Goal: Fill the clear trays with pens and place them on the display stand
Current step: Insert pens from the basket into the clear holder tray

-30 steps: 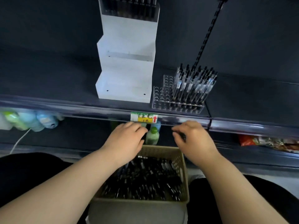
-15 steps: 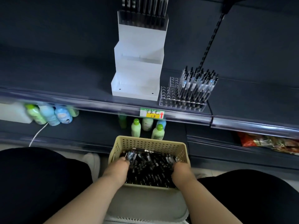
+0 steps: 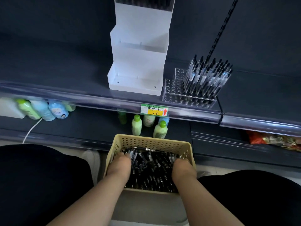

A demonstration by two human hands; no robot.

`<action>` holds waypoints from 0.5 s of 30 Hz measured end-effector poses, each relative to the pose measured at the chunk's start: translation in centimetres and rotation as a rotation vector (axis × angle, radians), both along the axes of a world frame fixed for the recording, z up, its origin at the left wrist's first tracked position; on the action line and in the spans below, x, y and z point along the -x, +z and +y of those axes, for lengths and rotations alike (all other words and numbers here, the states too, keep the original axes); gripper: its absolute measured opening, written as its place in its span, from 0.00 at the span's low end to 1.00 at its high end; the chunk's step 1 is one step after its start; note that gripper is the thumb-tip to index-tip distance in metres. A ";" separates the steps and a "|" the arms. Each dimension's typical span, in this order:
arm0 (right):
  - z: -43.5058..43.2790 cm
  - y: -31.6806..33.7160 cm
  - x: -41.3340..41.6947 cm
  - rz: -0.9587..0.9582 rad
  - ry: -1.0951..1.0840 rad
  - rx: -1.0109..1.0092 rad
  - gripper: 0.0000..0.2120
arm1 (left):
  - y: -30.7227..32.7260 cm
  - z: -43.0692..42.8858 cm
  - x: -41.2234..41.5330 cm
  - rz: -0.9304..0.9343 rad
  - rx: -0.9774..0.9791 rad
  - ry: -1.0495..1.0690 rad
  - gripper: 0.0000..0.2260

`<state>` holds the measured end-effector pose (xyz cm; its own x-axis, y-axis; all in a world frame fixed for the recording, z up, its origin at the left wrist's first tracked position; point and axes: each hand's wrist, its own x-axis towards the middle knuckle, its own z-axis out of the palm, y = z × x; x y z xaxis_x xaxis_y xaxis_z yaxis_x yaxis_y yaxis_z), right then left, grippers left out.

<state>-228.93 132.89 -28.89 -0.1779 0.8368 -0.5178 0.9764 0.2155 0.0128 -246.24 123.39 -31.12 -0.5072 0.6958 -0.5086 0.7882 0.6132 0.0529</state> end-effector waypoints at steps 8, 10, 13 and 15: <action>0.4 -0.2 0.2 -0.113 0.033 0.052 0.17 | -0.5 -0.1 -0.5 0.019 -0.011 0.076 0.18; -0.1 -0.3 0.2 -0.156 0.070 0.058 0.17 | -0.6 -0.5 -0.5 0.010 -0.018 0.075 0.17; -0.6 -0.5 0.0 -0.185 0.097 0.061 0.19 | -0.6 -0.9 -0.7 -0.003 -0.034 0.060 0.18; -0.9 -0.4 -0.1 -0.193 0.098 0.061 0.18 | -0.4 -1.2 -0.8 -0.006 -0.039 0.051 0.18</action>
<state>-228.84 131.97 -29.29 -0.1498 0.7862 -0.5995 0.9314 0.3157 0.1813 -245.44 122.20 -31.52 -0.5397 0.6882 -0.4849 0.7555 0.6501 0.0817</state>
